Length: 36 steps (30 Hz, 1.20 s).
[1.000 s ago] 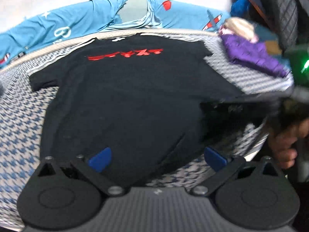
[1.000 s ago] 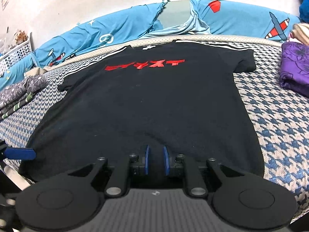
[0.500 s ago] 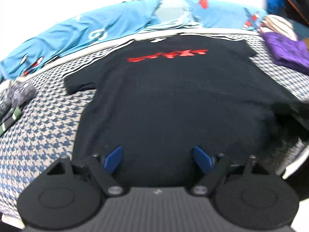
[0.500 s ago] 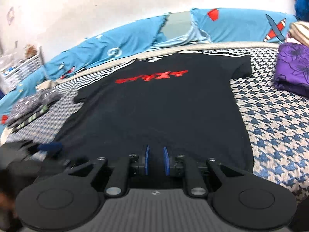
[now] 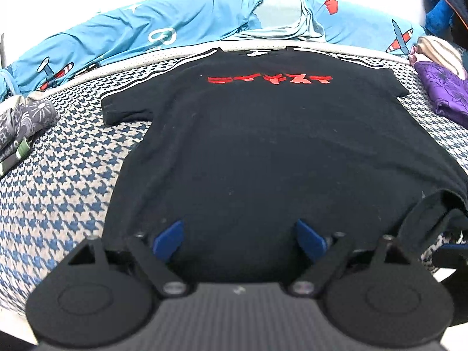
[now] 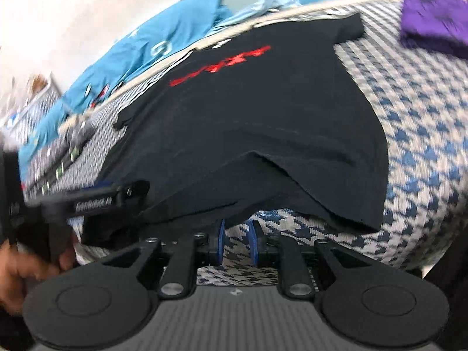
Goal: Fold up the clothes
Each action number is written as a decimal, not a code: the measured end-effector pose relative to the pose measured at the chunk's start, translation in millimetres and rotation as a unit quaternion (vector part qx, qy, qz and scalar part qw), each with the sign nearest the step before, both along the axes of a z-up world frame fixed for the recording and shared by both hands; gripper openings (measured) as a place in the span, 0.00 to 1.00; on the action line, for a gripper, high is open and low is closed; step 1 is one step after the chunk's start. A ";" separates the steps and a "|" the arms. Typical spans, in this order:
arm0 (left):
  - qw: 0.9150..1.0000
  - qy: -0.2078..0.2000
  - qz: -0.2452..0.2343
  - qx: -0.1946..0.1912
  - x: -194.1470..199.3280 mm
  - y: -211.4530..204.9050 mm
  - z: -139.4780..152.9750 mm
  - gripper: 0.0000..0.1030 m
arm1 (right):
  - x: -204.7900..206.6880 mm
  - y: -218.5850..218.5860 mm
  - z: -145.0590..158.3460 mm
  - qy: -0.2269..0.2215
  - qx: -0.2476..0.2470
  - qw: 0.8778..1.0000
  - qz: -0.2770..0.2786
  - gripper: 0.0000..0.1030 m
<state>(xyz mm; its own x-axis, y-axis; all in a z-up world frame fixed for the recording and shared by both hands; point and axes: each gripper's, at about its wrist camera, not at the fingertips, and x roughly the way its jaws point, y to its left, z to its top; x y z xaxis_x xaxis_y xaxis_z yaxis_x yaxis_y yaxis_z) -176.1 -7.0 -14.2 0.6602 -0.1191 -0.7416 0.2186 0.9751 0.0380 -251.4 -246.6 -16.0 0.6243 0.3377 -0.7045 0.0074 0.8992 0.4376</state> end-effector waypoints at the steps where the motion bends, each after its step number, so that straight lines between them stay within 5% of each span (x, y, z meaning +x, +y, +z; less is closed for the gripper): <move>1: 1.000 0.000 0.000 0.000 0.2 0.2 0.0 0.84 | 1.6 -1.2 -1.8 0.002 0.011 1.000 -0.006 0.18; 10: 1.000 0.003 0.004 -0.005 2.6 1.7 -1.1 0.86 | 11.0 -0.3 -12.6 0.008 0.044 0.998 -0.035 0.24; 13: 1.000 0.004 0.006 -0.009 3.1 3.1 -1.1 0.87 | 12.1 6.0 -13.1 -0.001 0.026 0.999 -0.038 0.20; 15: 1.000 0.004 0.010 -0.013 3.7 5.6 -0.7 0.88 | 10.5 10.3 -10.4 -0.015 0.005 0.999 -0.033 0.05; 22: 0.998 0.004 0.052 -0.024 4.8 24.4 2.0 0.88 | -9.1 5.3 19.1 -0.074 -0.061 0.994 -0.047 0.04; 29: 0.996 0.002 0.084 -0.006 3.3 36.9 4.1 0.90 | -9.1 1.1 6.6 0.002 -0.070 0.997 -0.024 0.03; 36: 0.989 0.011 0.145 0.012 7.0 53.6 3.6 0.94 | -22.4 -1.1 22.0 -0.027 -0.050 0.998 0.020 0.07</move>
